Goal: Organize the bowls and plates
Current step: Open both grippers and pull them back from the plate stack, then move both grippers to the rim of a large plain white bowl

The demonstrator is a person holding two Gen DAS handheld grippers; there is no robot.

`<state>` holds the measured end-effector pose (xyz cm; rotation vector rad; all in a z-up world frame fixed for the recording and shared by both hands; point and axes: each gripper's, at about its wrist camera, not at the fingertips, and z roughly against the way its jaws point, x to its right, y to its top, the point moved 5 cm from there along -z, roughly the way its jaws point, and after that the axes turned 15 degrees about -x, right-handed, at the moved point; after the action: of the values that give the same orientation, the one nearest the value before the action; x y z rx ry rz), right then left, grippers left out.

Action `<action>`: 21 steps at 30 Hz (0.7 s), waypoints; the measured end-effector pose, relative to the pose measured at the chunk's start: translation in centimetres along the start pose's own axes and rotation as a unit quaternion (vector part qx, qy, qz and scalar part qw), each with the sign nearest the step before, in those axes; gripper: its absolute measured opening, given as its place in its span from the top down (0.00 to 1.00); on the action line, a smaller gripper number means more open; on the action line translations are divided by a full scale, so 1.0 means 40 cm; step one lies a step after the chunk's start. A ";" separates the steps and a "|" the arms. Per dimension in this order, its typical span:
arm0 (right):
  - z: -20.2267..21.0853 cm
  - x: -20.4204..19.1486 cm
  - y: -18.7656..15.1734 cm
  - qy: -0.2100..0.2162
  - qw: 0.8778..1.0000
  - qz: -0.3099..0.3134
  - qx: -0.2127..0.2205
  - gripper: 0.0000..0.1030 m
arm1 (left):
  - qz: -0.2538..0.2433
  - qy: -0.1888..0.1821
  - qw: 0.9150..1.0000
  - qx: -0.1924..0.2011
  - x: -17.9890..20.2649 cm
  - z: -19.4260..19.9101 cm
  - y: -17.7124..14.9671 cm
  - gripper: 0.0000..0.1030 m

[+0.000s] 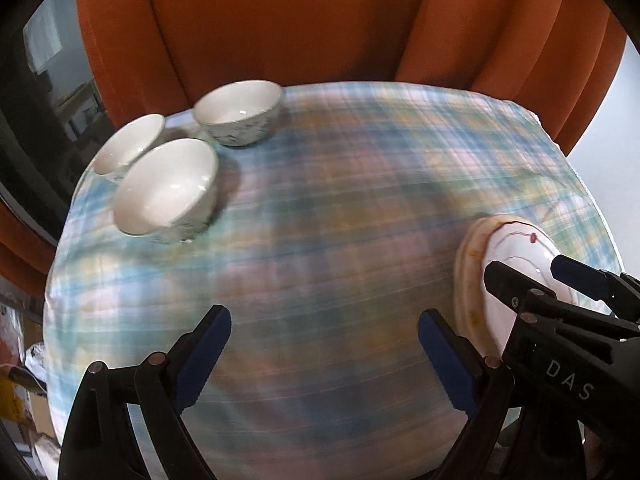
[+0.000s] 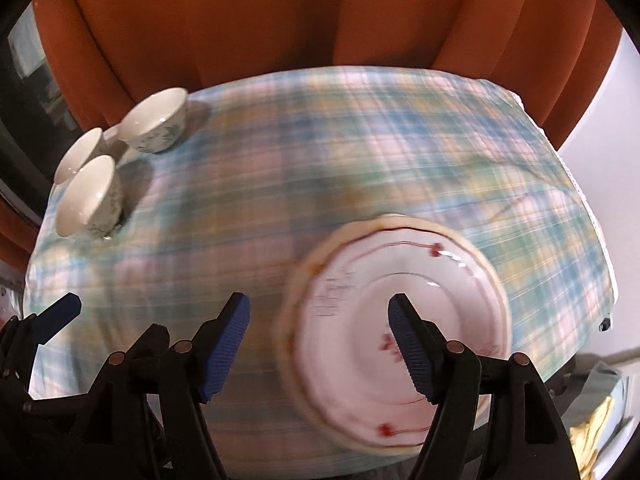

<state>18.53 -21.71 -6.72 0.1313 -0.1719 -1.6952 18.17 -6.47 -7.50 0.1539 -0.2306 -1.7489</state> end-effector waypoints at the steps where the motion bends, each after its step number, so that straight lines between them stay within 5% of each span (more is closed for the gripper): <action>1: 0.005 -0.024 -0.003 -0.001 1.000 -0.002 0.002 0.27 | -0.002 0.000 1.000 0.001 -0.023 0.005 -0.005 0.07; 10: 0.035 -0.232 -0.029 0.009 1.000 -0.018 -0.005 0.27 | -0.003 0.013 1.000 -0.004 -0.228 0.056 -0.021 0.07; 21: 0.059 -0.484 0.127 0.023 0.997 0.073 0.010 0.27 | 0.090 0.031 0.995 0.005 -0.458 0.064 0.087 0.07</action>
<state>25.56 -3.06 -3.68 0.1671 -0.1602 -1.5436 24.36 11.05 -4.64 0.1885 -0.2014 -1.5620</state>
